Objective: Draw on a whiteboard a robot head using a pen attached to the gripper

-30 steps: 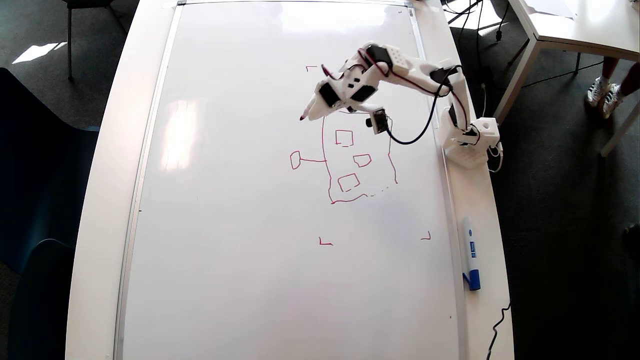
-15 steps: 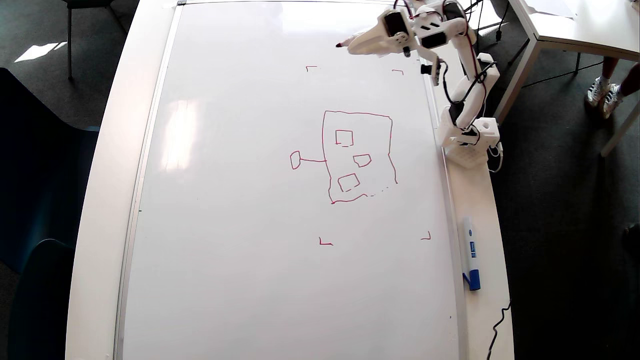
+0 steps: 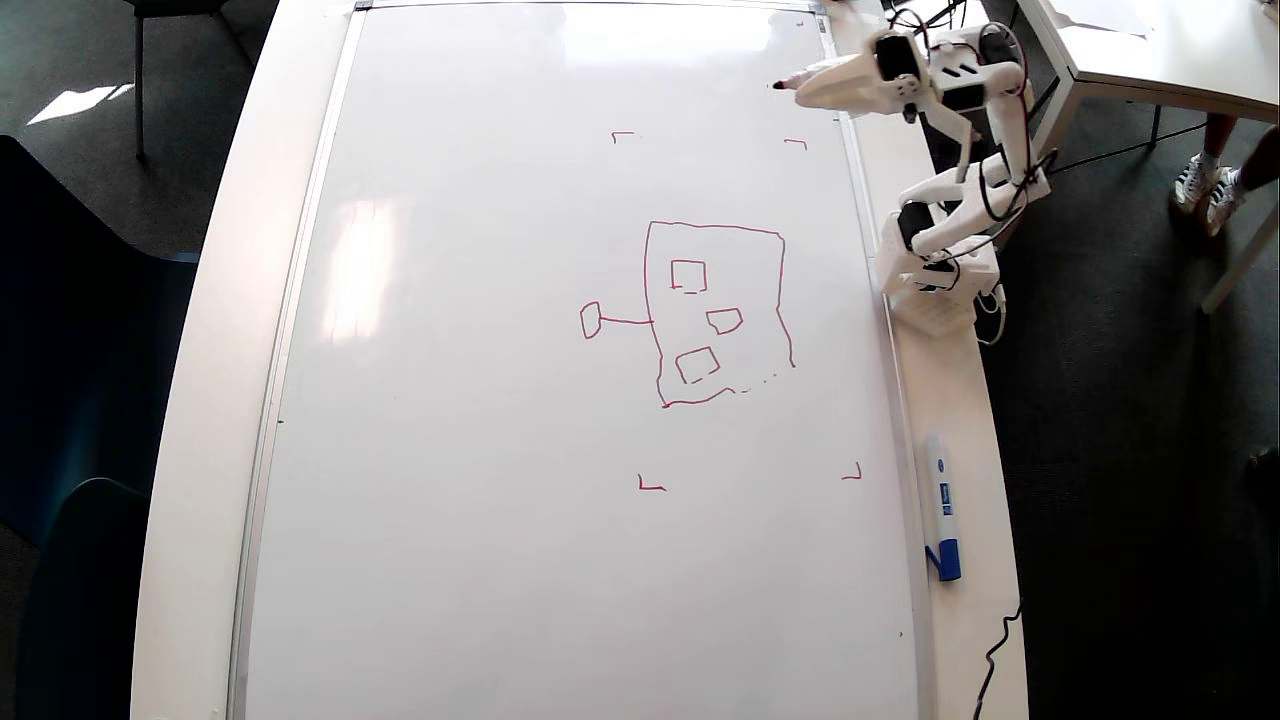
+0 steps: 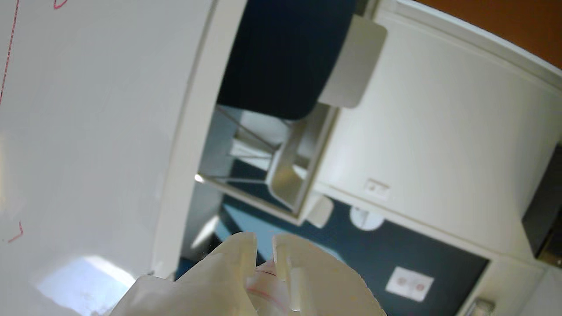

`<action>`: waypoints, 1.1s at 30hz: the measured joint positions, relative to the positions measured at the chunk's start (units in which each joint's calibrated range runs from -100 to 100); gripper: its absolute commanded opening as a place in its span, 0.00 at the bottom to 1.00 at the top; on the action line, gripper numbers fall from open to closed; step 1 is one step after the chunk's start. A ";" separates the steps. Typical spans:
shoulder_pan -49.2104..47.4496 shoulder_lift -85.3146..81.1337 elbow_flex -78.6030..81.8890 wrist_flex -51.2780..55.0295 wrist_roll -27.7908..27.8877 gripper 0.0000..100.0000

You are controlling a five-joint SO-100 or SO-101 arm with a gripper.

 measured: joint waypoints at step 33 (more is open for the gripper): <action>6.03 -48.62 96.30 -143.24 -0.16 0.01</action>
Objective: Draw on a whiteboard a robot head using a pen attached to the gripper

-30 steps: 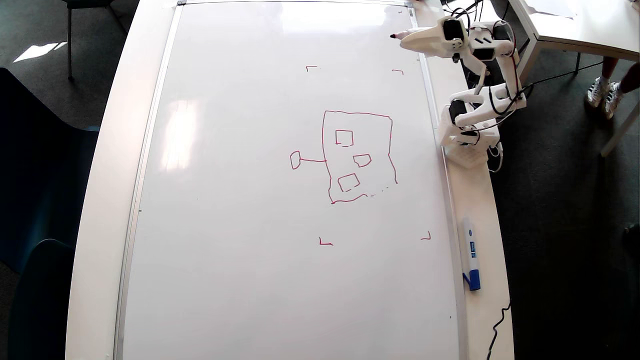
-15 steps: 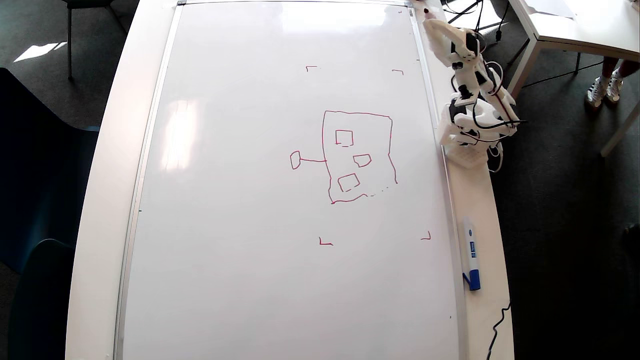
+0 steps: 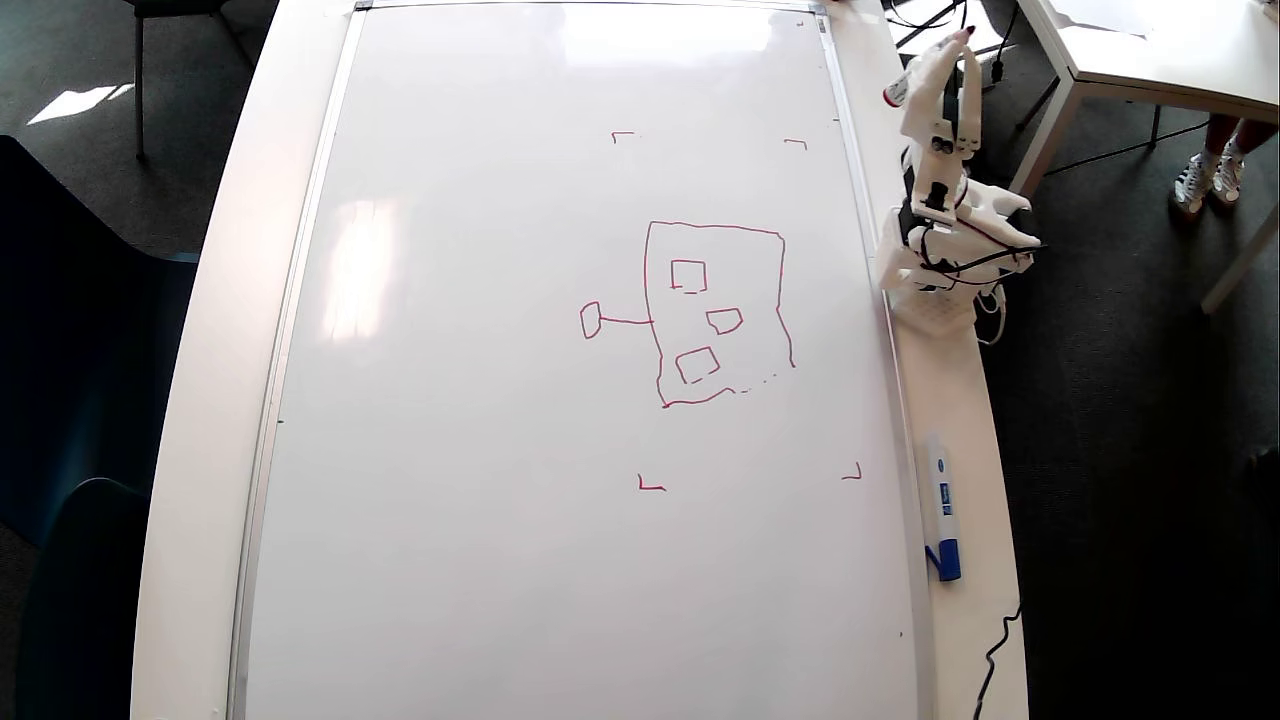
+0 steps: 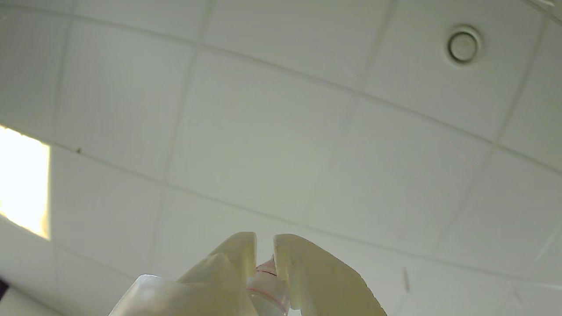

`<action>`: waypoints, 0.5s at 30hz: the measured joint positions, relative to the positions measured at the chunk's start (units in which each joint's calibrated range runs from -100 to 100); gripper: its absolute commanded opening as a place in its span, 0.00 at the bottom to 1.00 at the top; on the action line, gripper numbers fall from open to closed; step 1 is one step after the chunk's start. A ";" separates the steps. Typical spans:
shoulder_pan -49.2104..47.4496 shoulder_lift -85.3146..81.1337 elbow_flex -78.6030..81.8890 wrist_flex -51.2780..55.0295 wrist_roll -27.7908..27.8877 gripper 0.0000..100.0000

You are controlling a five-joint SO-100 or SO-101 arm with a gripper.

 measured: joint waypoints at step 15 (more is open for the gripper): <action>-9.20 -0.08 4.02 -28.97 -0.16 0.01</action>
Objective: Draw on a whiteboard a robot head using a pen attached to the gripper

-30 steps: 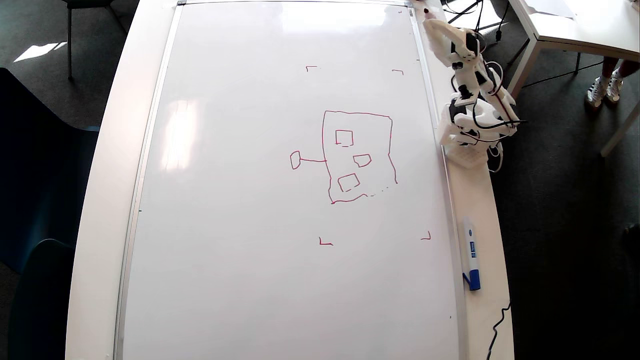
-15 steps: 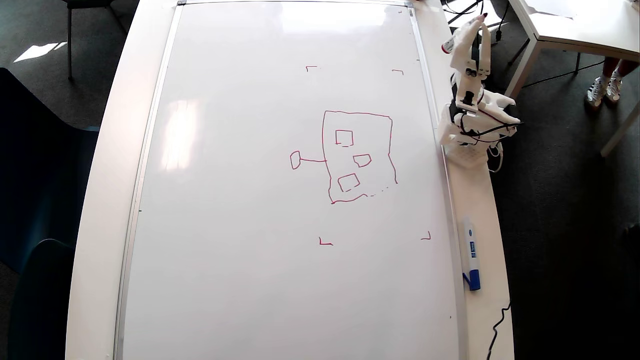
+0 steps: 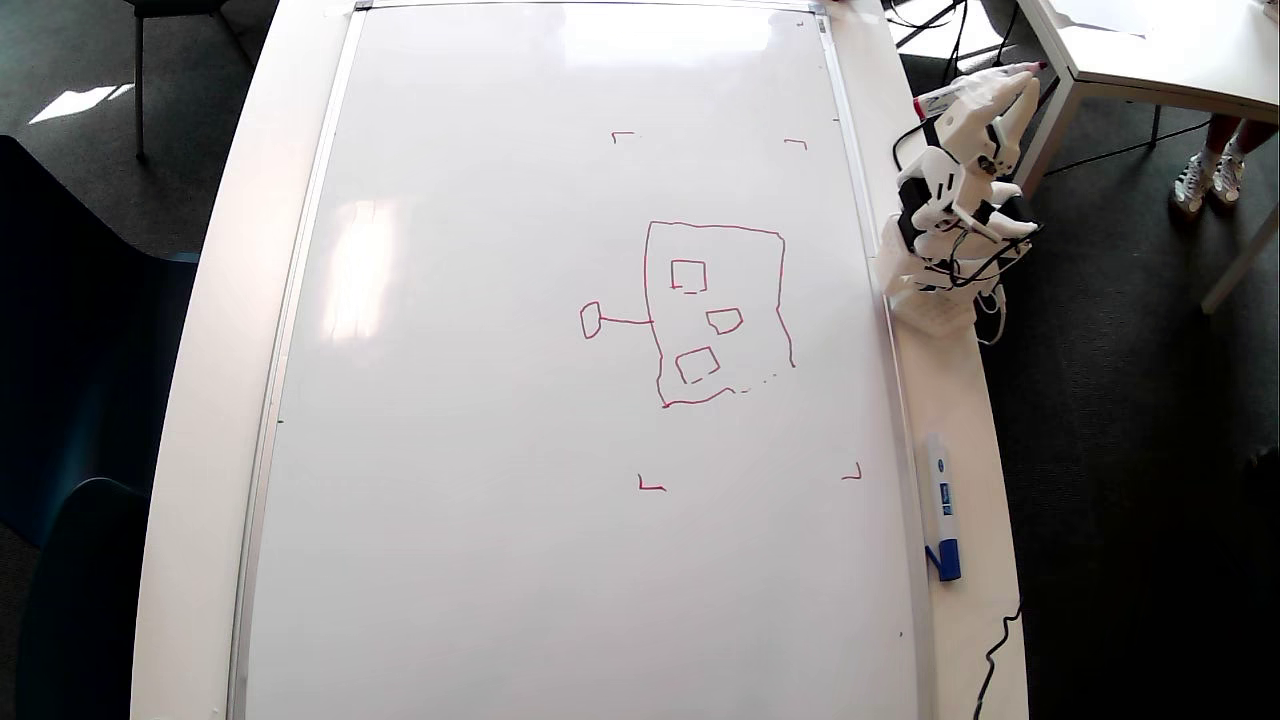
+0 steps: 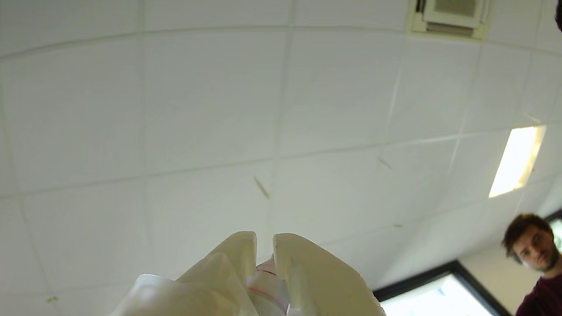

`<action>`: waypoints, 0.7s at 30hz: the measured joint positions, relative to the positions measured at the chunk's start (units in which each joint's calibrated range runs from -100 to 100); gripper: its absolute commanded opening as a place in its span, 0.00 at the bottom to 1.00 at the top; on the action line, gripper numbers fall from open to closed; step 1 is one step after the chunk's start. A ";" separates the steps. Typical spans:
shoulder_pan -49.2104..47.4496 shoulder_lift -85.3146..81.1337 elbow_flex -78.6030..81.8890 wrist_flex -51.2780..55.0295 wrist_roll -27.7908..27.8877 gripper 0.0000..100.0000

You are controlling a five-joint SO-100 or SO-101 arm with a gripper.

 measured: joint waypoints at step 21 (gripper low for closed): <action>5.66 0.00 0.00 0.00 -7.29 0.01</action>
